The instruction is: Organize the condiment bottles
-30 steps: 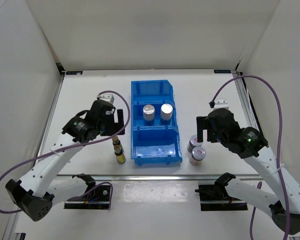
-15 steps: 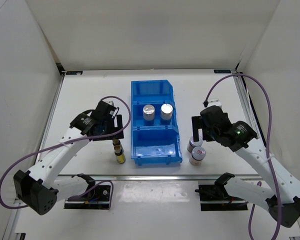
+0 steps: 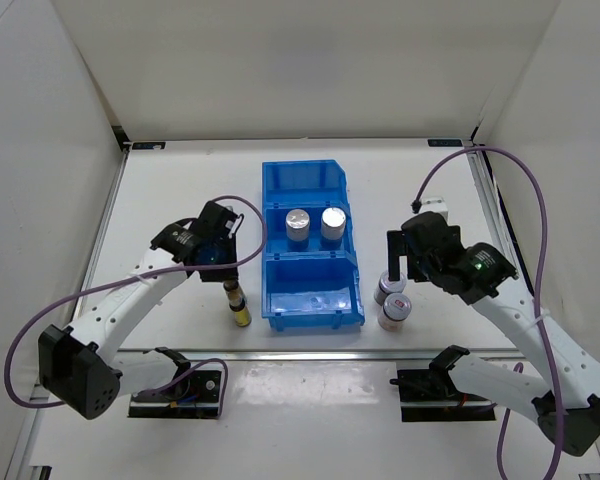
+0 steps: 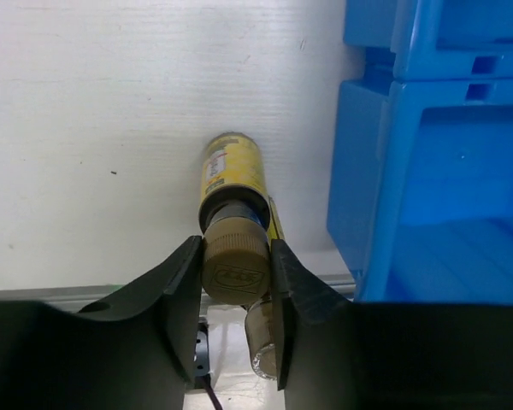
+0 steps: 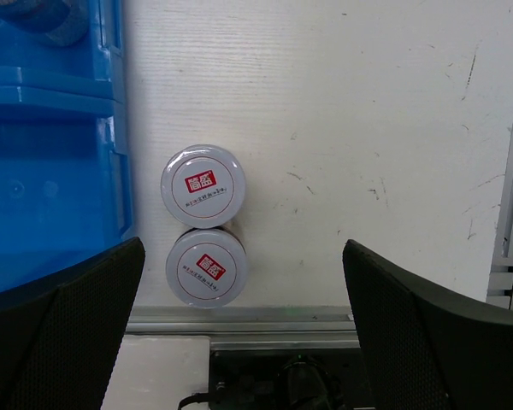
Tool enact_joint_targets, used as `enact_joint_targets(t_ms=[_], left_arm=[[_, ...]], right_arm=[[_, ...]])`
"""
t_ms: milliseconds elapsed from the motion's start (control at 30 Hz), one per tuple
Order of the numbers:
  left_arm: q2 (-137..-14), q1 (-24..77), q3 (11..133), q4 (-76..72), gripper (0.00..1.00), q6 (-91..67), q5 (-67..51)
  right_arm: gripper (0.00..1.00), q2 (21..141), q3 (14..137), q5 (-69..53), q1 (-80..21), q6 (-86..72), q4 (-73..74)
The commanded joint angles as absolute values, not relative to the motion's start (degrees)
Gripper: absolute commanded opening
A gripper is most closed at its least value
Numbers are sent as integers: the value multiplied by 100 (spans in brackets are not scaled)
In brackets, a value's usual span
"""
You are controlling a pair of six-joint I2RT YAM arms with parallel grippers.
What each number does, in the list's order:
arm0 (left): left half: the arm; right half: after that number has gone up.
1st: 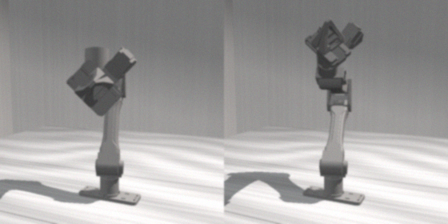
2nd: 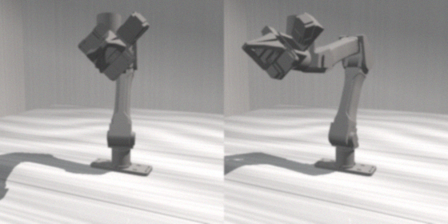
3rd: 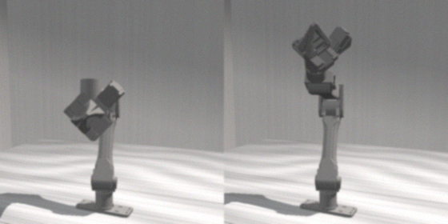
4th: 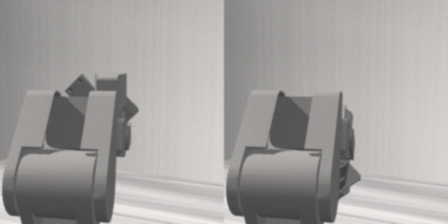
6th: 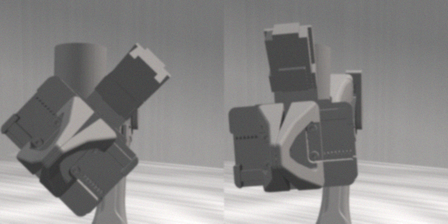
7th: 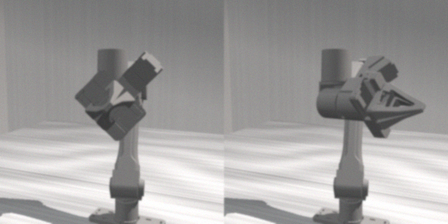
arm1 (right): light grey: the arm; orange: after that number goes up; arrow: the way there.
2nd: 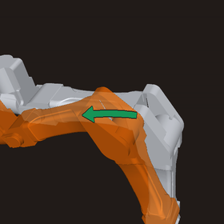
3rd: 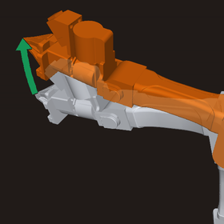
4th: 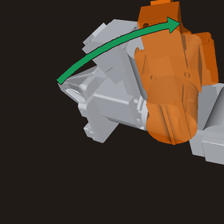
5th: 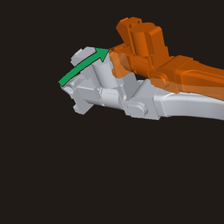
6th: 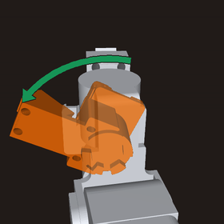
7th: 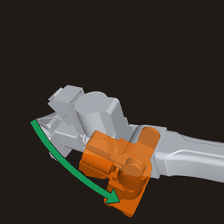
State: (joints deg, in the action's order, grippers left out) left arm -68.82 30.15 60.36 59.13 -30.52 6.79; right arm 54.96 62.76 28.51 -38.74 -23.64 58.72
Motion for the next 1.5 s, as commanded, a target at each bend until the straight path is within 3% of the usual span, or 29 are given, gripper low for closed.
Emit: enact_joint_targets(t_ms=[0, 100, 267, 500, 633, 833, 1100, 1467], left_arm=[[-6891, 2997, 6011, 5845, 32, -2979, 475], [-6830, 2997, 6257, 5845, 11, -2919, 475], [-6776, 2997, 7030, 6055, 11, -2708, 649], [-7215, 3321, 9084, 6415, 11, -2321, 1247], [-7593, 3726, 9965, 6416, 11, -2128, 873], [-8542, 5087, 10836, 6363, 11, -1802, 676], [-9272, 5854, 10855, 6066, 11, -1644, 923], [-9887, 5915, 9476, 4660, 11, -1521, 713]], right_arm=[[100, 5265, 6240, 3076, -3885, -2514, 5959], [100, 5317, 6240, 3076, -3885, -2514, 5959], [100, 5449, 6240, 3076, -3885, -2514, 5959], [100, 5449, 6240, 3076, -3885, -2514, 5959], [100, 5449, 6240, 3129, -3885, -2514, 5959], [100, 5502, 6240, 3182, -3885, -2566, 5959], [100, 5502, 6240, 3182, -3885, -2566, 5959], [100, 5555, 6240, 3182, -3885, -2566, 5959]])
